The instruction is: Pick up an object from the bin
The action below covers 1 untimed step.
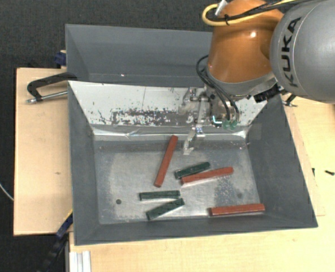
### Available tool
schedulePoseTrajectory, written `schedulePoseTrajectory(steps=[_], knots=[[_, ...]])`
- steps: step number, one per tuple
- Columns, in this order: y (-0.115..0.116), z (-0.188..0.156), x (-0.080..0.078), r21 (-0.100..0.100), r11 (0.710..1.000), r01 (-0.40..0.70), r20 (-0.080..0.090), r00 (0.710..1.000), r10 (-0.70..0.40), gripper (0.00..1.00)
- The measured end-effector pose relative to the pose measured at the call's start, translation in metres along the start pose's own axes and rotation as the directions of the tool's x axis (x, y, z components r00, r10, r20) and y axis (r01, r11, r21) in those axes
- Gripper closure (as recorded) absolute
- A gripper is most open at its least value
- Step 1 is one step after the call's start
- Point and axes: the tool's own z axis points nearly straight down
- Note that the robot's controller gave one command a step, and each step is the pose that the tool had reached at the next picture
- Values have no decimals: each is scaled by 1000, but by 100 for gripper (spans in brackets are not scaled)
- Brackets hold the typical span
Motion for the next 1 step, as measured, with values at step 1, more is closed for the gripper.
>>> schedulePoseTrajectory(steps=[1], knots=[[0, -4, -1, -1, 1000, -1, 8, 1000, 2, 0]])
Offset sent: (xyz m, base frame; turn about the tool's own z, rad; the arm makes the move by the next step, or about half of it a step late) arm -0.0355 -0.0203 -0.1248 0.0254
